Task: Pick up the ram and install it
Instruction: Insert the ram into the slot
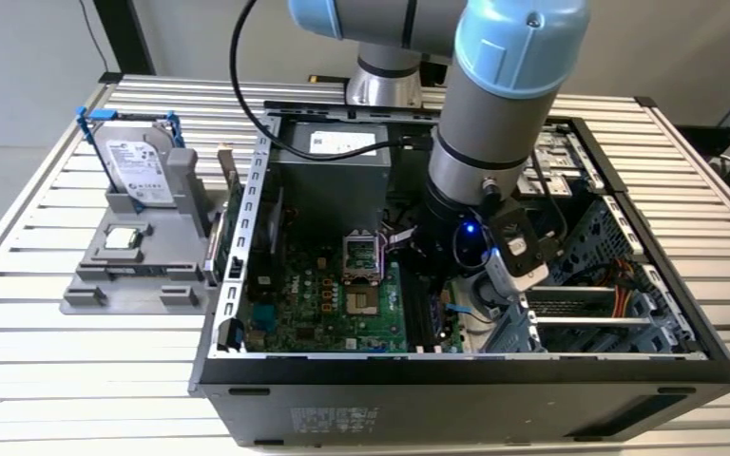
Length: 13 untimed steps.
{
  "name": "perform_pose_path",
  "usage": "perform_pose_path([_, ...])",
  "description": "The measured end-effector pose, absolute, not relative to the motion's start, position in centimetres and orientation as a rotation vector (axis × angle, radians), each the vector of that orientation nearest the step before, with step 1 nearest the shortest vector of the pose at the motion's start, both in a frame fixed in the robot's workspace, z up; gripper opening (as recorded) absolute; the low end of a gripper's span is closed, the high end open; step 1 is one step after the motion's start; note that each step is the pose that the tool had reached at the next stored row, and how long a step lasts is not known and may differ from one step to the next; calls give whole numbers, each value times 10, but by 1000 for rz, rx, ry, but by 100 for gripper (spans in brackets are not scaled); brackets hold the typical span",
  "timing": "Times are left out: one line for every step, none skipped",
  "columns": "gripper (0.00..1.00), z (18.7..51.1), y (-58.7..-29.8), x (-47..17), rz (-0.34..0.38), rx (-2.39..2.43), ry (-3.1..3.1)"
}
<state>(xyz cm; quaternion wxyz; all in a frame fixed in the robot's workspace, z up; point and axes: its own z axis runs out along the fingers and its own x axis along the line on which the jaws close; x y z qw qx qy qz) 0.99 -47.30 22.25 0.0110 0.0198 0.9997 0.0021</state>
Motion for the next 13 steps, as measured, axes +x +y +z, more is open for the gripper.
perform_pose_path([0,222,-473,10,7,61,3119])
perform_pose_path([0,222,-473,10,7,61,3119])
perform_pose_path([0,222,-473,10,7,61,3119])
perform_pose_path([0,222,-473,10,7,61,3119])
perform_pose_path([0,221,-473,10,7,61,3119])
perform_pose_path([0,221,-473,10,7,61,3119])
perform_pose_path([0,220,-473,10,7,61,3119])
perform_pose_path([0,220,-473,10,6,61,3119])
perform_pose_path([0,220,-473,10,6,61,3119])
perform_pose_path([0,220,-473,10,5,61,3120])
perform_pose_path([0,221,-473,10,5,61,3120])
perform_pose_path([0,222,-473,10,4,61,3119])
perform_pose_path([0,224,-473,10,3,61,3120])
